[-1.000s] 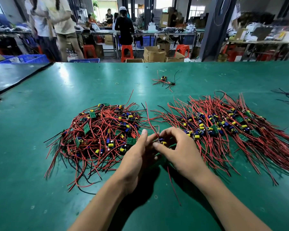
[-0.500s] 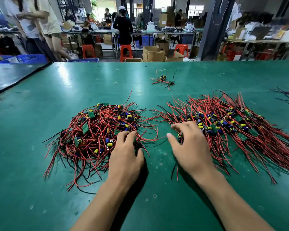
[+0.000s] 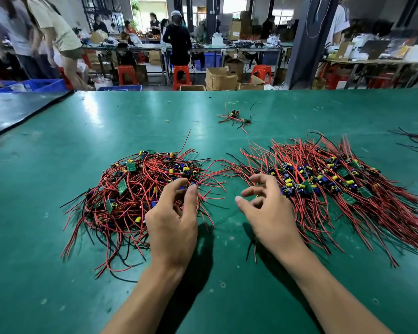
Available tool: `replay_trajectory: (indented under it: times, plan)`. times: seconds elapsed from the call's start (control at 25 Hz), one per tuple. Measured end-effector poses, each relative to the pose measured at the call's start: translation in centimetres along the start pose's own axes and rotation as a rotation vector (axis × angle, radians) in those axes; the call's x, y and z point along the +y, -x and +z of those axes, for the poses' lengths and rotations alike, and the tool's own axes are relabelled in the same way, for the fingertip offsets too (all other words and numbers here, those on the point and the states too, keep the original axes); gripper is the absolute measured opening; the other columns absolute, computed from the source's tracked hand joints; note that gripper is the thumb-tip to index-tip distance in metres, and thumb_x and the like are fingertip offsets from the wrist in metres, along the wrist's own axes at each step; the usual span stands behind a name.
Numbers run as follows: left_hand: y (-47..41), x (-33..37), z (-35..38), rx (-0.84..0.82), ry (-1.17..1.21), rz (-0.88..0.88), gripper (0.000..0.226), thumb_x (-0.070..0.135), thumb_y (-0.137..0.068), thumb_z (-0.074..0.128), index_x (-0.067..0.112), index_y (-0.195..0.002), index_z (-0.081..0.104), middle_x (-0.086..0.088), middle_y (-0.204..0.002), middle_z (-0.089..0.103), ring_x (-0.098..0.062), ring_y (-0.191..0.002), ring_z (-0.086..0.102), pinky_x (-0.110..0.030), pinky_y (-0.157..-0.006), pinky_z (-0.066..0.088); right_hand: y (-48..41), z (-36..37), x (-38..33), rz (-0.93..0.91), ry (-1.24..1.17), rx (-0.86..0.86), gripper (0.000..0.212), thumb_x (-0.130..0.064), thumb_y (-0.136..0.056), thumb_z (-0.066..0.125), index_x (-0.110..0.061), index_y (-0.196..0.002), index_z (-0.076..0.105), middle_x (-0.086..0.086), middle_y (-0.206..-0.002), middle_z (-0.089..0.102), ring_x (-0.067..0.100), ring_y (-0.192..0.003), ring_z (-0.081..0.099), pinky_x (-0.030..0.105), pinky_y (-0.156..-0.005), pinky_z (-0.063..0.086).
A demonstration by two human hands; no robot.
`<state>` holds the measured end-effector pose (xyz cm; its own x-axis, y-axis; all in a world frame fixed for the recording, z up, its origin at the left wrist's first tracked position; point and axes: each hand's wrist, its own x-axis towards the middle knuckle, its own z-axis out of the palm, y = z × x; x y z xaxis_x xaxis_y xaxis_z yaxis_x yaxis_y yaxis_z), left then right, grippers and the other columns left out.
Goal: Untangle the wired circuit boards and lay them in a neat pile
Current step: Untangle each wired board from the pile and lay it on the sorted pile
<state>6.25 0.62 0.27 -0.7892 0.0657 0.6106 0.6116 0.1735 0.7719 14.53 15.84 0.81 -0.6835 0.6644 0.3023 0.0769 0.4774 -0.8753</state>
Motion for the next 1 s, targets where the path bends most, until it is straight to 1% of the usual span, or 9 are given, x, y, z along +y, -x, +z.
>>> replay_trajectory:
  times: [0.08, 0.16, 0.24, 0.32, 0.44, 0.6, 0.72, 0.84, 1.0]
  plan:
    - [0.0, 0.8, -0.1, -0.062, 0.112, -0.088, 0.009, 0.024, -0.093, 0.066, 0.020, -0.100, 0.070, 0.008, -0.073, 0.072, -0.007, -0.066, 0.067, -0.014, -0.063, 0.049, -0.2, 0.0, -0.3, 0.130, -0.204, -0.085, 0.052, -0.025, -0.080, 0.083, -0.022, -0.119, 0.049, -0.004, -0.091, 0.071, 0.008, -0.061, 0.058, 0.025, -0.064, 0.051]
    - [0.0, 1.7, -0.1, -0.262, 0.232, -0.243, 0.009, 0.024, -0.094, 0.064, 0.019, -0.094, 0.071, 0.005, -0.072, 0.074, -0.003, -0.061, 0.066, -0.013, -0.059, 0.048, -0.3, 0.0, -0.7, 0.207, -0.397, -0.283, 0.060, -0.035, -0.072, 0.083, -0.020, -0.122, 0.054, -0.005, -0.085, 0.071, 0.008, -0.060, 0.058, 0.020, -0.056, 0.047]
    - [0.1, 2.2, 0.0, -0.464, 0.294, -0.436, 0.015, 0.028, -0.094, 0.062, 0.017, -0.095, 0.072, 0.001, -0.074, 0.075, -0.003, -0.042, 0.051, -0.015, -0.041, 0.039, -0.4, -0.2, -0.9, 0.223, -0.539, -0.403, 0.061, -0.037, -0.067, 0.082, -0.021, -0.122, 0.059, -0.008, -0.082, 0.069, 0.006, -0.058, 0.055, 0.015, -0.052, 0.043]
    - [0.2, 2.4, 0.0, -0.632, 0.293, -0.581, 0.020, 0.032, -0.095, 0.059, 0.016, -0.100, 0.071, -0.001, -0.079, 0.077, -0.009, -0.036, 0.040, -0.015, -0.033, 0.030, -0.7, -0.5, -0.8, 0.242, -0.683, -0.395, 0.061, -0.032, -0.064, 0.084, -0.019, -0.120, 0.061, -0.006, -0.082, 0.069, 0.005, -0.057, 0.052, 0.014, -0.052, 0.042]
    - [0.4, 2.5, -0.2, -0.907, 0.414, -0.735, 0.023, 0.026, -0.097, 0.057, 0.007, -0.103, 0.068, -0.008, -0.086, 0.076, -0.010, -0.029, 0.040, -0.015, -0.028, 0.030, -0.8, -0.6, -0.6, 0.265, -0.768, -0.394, 0.060, -0.026, -0.057, 0.088, -0.015, -0.111, 0.064, -0.003, -0.078, 0.067, 0.005, -0.056, 0.052, 0.015, -0.051, 0.041]
    - [0.8, 2.7, -0.4, -1.210, 0.478, -0.738, 0.029, 0.029, -0.098, 0.056, 0.002, -0.105, 0.064, -0.012, -0.101, 0.074, -0.009, -0.030, 0.047, -0.014, -0.029, 0.032, -0.3, -0.2, -0.6, 0.270, -0.685, -0.421, 0.037, -0.026, -0.058, 0.090, -0.020, -0.091, 0.074, -0.003, -0.070, 0.061, 0.009, -0.058, 0.050, 0.019, -0.052, 0.041]
    - [0.7, 2.8, -0.5, -1.240, 0.576, -0.801, 0.025, 0.029, -0.096, 0.059, 0.006, -0.103, 0.063, -0.020, -0.102, 0.072, -0.011, -0.030, 0.049, -0.014, -0.028, 0.034, -0.4, -0.3, -0.7, 0.274, -0.681, -0.392, 0.025, -0.032, -0.059, 0.087, -0.023, -0.080, 0.075, -0.002, -0.063, 0.055, 0.010, -0.050, 0.043, 0.019, -0.047, 0.037]
    - [0.6, 3.0, -0.4, -1.175, 0.707, -0.831, 0.016, 0.028, -0.091, 0.061, 0.014, -0.097, 0.066, -0.025, -0.096, 0.071, -0.015, -0.027, 0.048, -0.014, -0.028, 0.034, -0.7, -0.7, -0.9, 0.333, -0.751, -0.409, 0.034, -0.031, -0.059, 0.090, -0.020, -0.086, 0.075, -0.002, -0.070, 0.059, 0.008, -0.054, 0.048, 0.019, -0.050, 0.040]
    - [0.3, 2.7, -0.5, -1.058, 0.684, -0.847, 0.026, 0.034, -0.089, 0.062, 0.009, -0.093, 0.070, -0.024, -0.081, 0.068, -0.016, -0.025, 0.043, -0.013, -0.028, 0.029, 0.2, -0.9, -1.4, 0.419, -0.718, -0.727, 0.045, -0.039, -0.076, 0.083, -0.012, -0.110, 0.072, 0.007, -0.091, 0.072, 0.017, -0.073, 0.070, 0.026, -0.050, 0.054]
